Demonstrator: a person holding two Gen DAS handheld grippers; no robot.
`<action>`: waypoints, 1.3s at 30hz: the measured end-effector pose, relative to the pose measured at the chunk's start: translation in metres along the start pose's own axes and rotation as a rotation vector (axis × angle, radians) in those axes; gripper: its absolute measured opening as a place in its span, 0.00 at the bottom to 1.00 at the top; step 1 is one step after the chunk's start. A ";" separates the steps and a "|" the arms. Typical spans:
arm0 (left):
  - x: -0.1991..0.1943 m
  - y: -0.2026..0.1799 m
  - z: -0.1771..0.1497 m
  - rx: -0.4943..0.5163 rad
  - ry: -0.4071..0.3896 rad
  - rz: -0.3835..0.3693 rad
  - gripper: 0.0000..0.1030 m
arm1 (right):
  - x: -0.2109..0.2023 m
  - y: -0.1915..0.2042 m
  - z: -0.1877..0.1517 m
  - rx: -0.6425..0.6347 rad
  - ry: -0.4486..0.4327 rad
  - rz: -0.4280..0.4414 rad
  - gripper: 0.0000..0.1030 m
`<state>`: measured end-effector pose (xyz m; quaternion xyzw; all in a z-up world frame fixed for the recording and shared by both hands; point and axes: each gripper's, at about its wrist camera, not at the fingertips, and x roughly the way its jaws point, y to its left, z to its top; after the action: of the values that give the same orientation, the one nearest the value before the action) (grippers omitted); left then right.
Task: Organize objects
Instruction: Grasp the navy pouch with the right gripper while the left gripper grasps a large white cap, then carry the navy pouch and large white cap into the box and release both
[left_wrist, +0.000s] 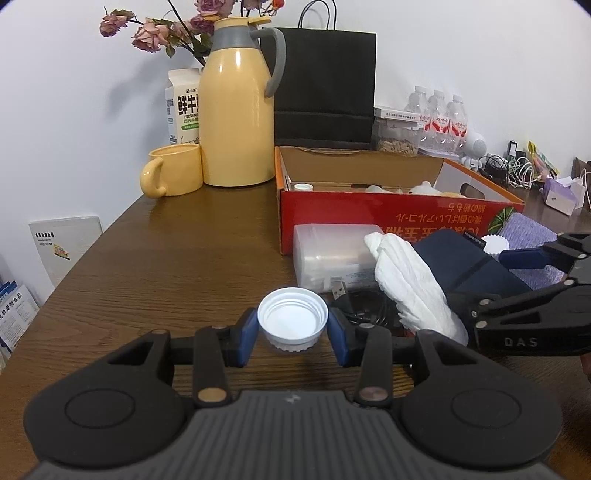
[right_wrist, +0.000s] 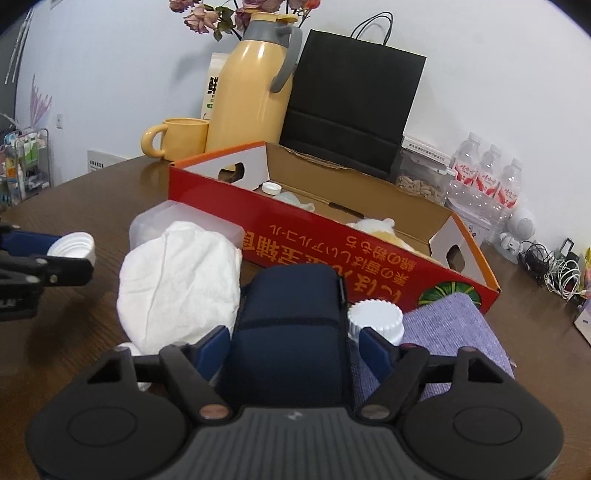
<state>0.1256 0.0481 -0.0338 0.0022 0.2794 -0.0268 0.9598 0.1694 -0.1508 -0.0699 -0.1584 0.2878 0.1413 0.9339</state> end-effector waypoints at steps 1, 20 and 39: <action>-0.001 0.001 0.000 0.000 -0.001 -0.001 0.40 | 0.001 0.001 0.000 0.003 0.002 0.004 0.68; -0.007 0.003 0.005 0.004 -0.028 -0.008 0.40 | -0.015 0.003 -0.007 0.020 -0.071 0.010 0.58; -0.006 -0.026 0.058 0.040 -0.113 -0.035 0.40 | -0.042 -0.028 0.023 0.145 -0.207 0.051 0.58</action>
<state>0.1505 0.0211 0.0181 0.0150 0.2241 -0.0490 0.9732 0.1576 -0.1752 -0.0211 -0.0677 0.2033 0.1596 0.9637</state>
